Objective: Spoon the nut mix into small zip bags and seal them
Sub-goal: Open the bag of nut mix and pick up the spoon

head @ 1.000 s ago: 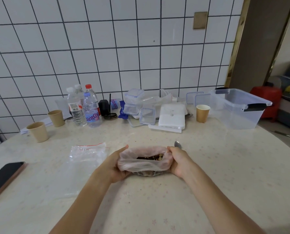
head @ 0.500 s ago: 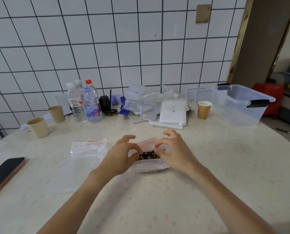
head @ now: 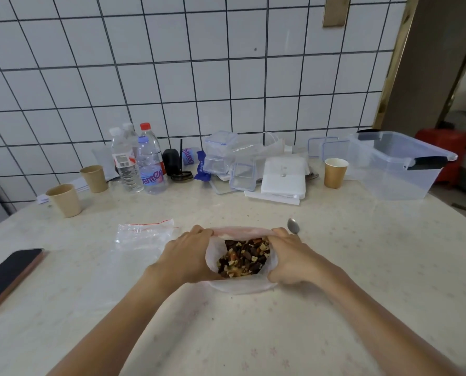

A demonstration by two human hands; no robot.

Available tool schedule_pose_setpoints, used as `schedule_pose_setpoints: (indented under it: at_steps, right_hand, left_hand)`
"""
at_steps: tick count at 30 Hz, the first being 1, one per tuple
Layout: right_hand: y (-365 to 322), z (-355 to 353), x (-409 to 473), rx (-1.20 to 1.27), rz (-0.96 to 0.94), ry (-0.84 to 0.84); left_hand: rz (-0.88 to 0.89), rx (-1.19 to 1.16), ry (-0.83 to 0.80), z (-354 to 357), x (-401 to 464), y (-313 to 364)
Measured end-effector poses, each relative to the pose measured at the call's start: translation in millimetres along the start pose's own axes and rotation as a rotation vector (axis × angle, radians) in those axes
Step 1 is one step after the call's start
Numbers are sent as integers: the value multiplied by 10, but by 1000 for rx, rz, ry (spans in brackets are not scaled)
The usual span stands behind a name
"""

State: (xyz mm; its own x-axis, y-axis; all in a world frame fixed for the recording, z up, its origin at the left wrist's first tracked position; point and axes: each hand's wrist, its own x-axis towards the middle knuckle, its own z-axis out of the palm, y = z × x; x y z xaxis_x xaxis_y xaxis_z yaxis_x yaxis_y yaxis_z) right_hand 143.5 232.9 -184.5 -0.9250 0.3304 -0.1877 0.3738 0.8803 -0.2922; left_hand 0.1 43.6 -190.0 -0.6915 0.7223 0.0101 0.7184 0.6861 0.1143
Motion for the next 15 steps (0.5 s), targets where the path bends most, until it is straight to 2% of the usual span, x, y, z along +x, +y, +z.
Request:
schedule_pose_setpoints:
  at_steps: [4, 11, 15]
  right_hand:
    - [29, 7, 157, 88, -10, 27]
    - [31, -18, 609, 107, 41, 75]
    - [29, -47, 848, 104, 37, 92]
  left_hand:
    - [-30, -62, -32, 13, 129, -86]
    - [-71, -89, -58, 13, 548, -258]
    - [-142, -263, -146, -7, 837, -332]
